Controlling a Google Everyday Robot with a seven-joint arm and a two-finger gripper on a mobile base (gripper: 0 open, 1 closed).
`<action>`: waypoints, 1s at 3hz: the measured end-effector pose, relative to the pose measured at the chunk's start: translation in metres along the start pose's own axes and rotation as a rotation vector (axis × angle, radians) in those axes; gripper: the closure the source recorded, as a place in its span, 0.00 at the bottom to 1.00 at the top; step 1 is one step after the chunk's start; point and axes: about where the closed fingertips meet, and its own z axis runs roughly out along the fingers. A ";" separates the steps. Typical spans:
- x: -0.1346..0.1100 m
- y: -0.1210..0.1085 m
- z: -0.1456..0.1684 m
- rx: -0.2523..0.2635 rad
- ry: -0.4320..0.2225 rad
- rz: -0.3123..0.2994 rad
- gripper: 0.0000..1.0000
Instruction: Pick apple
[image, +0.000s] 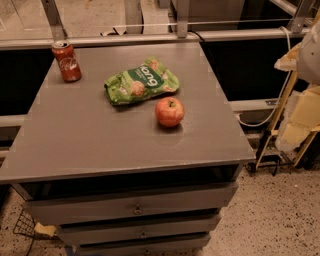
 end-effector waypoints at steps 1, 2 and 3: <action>0.000 0.000 0.000 0.000 0.000 0.000 0.00; -0.012 -0.010 0.020 -0.018 -0.095 -0.009 0.00; -0.037 -0.031 0.057 -0.056 -0.269 -0.017 0.00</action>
Offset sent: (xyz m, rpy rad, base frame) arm 0.0552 0.0340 -0.0455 0.2897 -0.0130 0.1160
